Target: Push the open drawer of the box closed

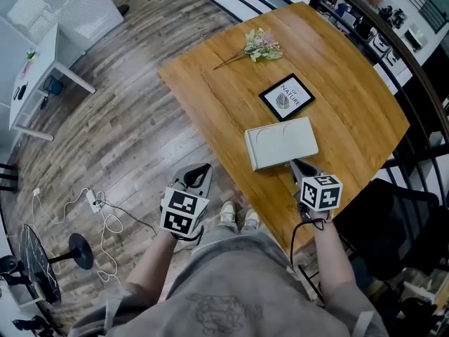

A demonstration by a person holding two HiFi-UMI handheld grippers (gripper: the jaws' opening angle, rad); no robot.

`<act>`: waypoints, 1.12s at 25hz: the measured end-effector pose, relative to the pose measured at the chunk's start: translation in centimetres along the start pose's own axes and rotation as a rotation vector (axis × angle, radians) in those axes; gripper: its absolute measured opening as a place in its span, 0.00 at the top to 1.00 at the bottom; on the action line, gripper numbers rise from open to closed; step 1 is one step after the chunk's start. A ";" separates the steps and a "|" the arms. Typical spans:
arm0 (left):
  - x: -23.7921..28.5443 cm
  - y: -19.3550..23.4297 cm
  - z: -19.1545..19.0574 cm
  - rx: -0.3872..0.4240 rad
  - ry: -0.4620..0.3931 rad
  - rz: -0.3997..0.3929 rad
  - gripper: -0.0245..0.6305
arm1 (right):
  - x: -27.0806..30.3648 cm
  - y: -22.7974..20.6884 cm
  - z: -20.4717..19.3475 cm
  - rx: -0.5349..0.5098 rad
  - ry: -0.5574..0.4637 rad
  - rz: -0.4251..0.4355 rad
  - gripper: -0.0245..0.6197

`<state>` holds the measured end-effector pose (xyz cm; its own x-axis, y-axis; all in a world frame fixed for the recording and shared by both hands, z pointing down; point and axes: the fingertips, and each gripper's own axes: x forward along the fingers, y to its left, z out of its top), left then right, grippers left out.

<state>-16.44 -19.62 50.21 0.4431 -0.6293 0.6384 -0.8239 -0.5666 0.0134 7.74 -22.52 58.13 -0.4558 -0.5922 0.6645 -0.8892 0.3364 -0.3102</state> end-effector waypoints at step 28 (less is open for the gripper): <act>-14.3 -4.5 23.0 0.194 -0.594 0.023 0.94 | -28.5 14.7 20.7 -0.401 -0.702 0.134 0.91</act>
<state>-10.95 -20.24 23.33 0.5928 -0.7992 0.0992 -0.7812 -0.6006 -0.1704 6.81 -15.85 20.61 -0.5942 -0.8042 0.0171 -0.8043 0.5942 -0.0014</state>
